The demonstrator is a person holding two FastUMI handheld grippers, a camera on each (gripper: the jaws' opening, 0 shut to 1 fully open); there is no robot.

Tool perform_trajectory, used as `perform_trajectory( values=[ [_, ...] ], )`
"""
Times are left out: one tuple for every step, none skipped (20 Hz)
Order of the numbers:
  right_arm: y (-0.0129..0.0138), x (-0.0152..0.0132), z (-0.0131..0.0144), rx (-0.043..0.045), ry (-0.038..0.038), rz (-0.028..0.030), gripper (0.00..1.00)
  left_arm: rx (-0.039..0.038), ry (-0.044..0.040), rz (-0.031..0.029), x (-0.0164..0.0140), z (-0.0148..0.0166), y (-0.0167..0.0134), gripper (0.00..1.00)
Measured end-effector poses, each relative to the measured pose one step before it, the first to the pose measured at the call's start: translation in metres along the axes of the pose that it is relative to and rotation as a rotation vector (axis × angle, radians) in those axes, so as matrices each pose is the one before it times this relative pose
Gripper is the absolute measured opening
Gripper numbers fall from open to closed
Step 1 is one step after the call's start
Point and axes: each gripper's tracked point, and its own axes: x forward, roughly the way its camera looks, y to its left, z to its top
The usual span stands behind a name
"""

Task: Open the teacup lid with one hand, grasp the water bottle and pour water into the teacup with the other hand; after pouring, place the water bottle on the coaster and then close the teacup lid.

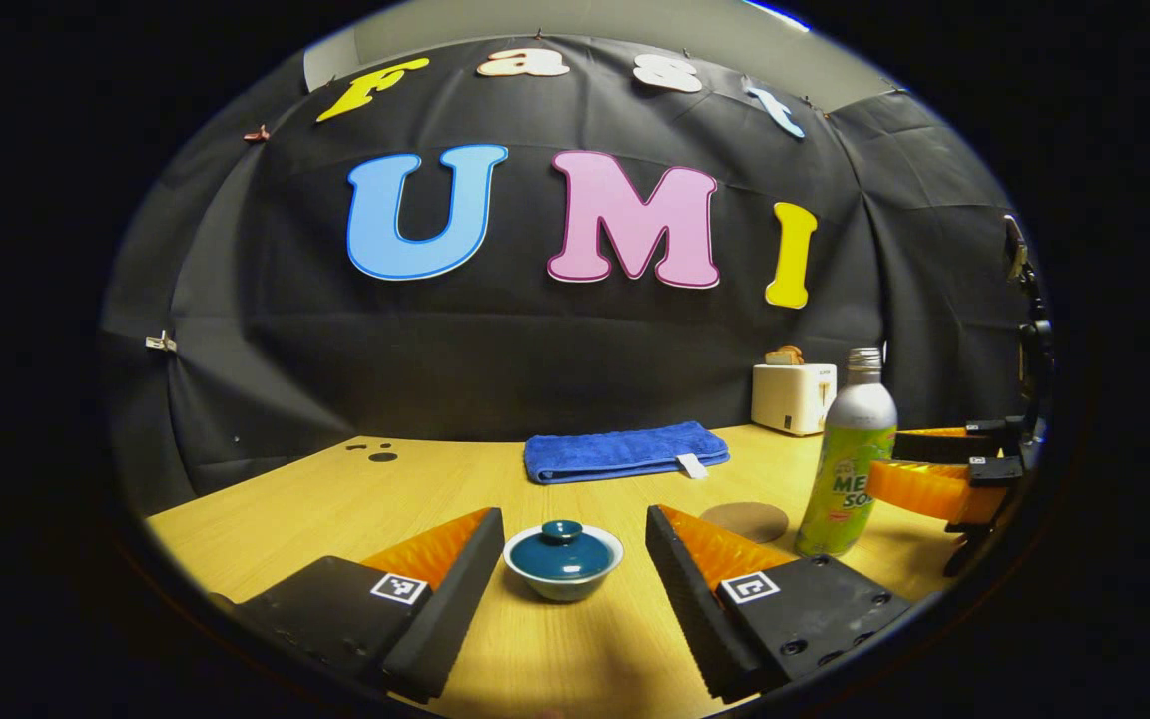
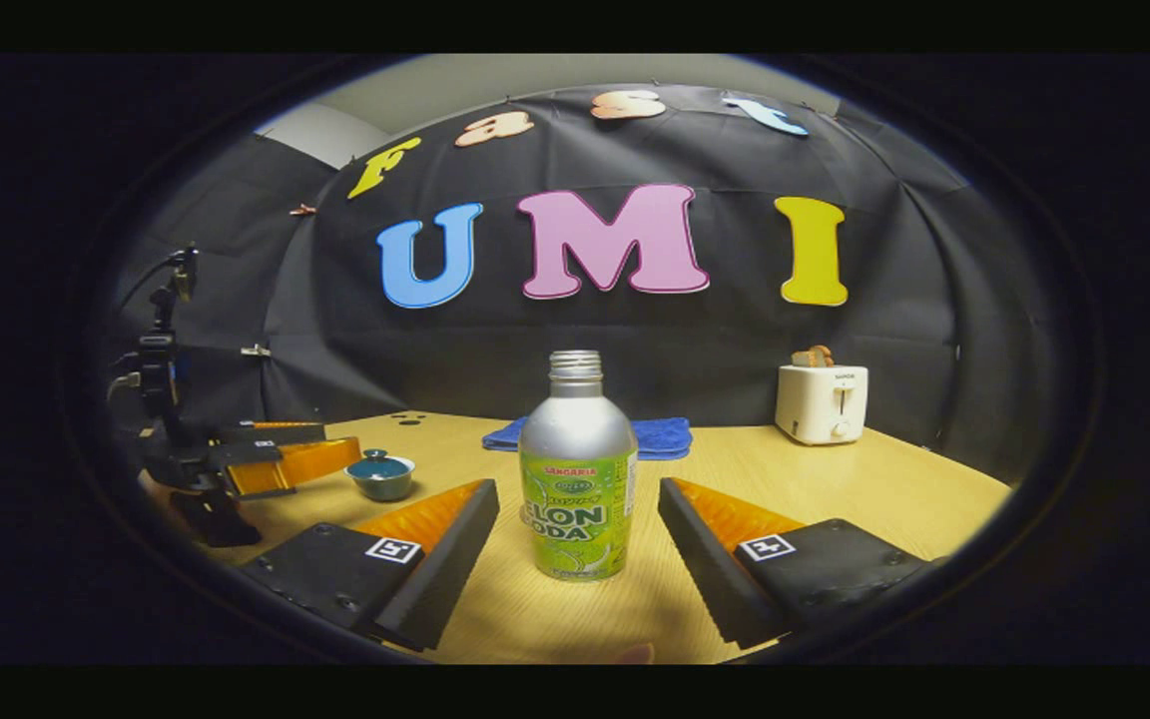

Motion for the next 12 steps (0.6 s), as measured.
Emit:
perform_trajectory(
  values=[
    [0.00072, 0.00056, -0.0006, -0.00137, 0.00128, 0.00424, 0.99, -0.0018, 0.01477, 0.00984, 0.00669, -0.0032, 0.0056, 0.9],
    [0.00006, -0.00014, 0.00016, 0.0005, -0.00012, 0.00064, 0.99, -0.00145, 0.01699, 0.01054, 0.00621, -0.00151, 0.00466, 0.88],
    [0.00005, 0.00023, -0.00008, 0.00003, -0.00024, 0.00022, 0.99, 0.00086, 0.01383, -0.00005, 0.006, -0.00192, 0.00161, 0.83],
    [0.00042, 0.00003, 0.0001, 0.00013, 0.00005, -0.00002, 0.99, 0.00433, 0.01066, -0.00879, 0.00479, 0.00023, -0.00112, 0.82],
    [-0.00028, 0.00024, 0.00005, -0.0001, -0.00006, -0.00005, 0.99, 0.0082, 0.01076, -0.01288, 0.00354, -0.00261, -0.00316, 0.78],
    [0.00006, -0.00034, 0.00012, 0.00002, -0.00009, -0.00014, 0.99, 0.01219, 0.014, -0.01385, 0.00278, -0.00114, -0.00314, 0.75],
    [-0.00016, -0.00001, -0.0001, 0.00008, 0.00019, -0.00006, 0.99, 0.01533, 0.01169, -0.01395, 0.00332, -0.00248, -0.00264, 0.73],
    [0.00037, 0.00019, 0.00011, -0.00011, -0.00026, 0.00007, 0.99, 0.01213, 0.00966, -0.01499, 0.00293, -0.00021, -0.00282, 0.72],
    [0.00003, 0.00003, -0.00001, 0.00002, 0.00009, 0.00002, 0.99, 0.00933, 0.01002, -0.00734, 0.00395, -0.00142, -0.00245, 0.7],
    [-0.00016, 0.0003, 0.00027, 0.00012, 0.00011, -0.00001, 0.99, 0.00143, 0.01182, -0.0025, 0.00295, -0.00166, -0.00016, 0.68],
    [0.0001, 0.00003, -0.00035, -0.0001, 0.00002, -0.00005, 0.99, -0.00071, 0.01005, -0.00136, 0.0024, -0.00052, -0.00006, 0.67],
    [-0.00012, 0.00022, 0.00013, 0.0001, 0.0001, -0.00008, 0.99, -0.00363, 0.01474, -0.0038, 0.00377, -0.00227, -0.00042, 0.63]
  ],
)
